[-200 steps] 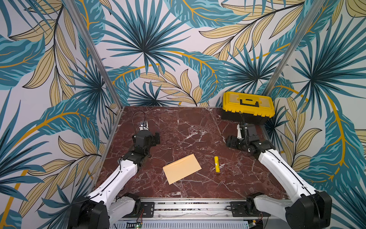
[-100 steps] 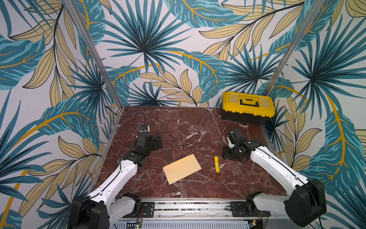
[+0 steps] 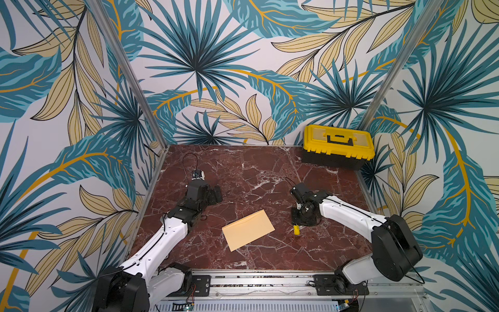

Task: Seal the envelope with a glue stick
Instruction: Pick up the glue stick from the center of the board.

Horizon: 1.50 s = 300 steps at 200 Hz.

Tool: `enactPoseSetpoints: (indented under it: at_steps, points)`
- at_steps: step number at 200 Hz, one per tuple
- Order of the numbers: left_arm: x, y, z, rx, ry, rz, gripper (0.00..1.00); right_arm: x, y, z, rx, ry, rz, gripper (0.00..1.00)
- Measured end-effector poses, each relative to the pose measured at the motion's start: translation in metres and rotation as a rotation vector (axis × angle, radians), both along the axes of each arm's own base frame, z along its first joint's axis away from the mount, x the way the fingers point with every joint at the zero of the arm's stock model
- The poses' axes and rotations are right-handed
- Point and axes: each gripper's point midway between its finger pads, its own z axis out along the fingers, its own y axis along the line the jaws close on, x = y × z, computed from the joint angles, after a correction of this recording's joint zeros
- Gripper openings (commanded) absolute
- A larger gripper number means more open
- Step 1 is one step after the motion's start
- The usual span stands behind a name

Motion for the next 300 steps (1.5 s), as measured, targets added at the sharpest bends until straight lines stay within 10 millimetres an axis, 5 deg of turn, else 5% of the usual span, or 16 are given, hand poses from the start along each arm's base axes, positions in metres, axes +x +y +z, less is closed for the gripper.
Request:
enactPoseSetpoints:
  at_steps: [77, 200, 234, 300]
  points:
    - [0.000, -0.001, 0.000, -0.003, 0.001, -0.002, 1.00, -0.004, 0.003, -0.029, -0.031, 0.048, 0.001, 0.41]
    - [-0.001, -0.007, 0.000, -0.032, 0.012, -0.027, 1.00, -0.002, -0.001, -0.025, -0.053, 0.023, 0.000, 0.20]
    - [0.004, -0.024, 0.026, -0.084, -0.022, -0.107, 1.00, 0.012, 0.012, 0.014, 0.045, -0.115, 0.052, 0.15]
    - [0.002, -0.097, 0.085, -0.318, -0.113, -0.472, 1.00, 0.026, 0.083, 0.111, 0.434, -0.433, 0.388, 0.09]
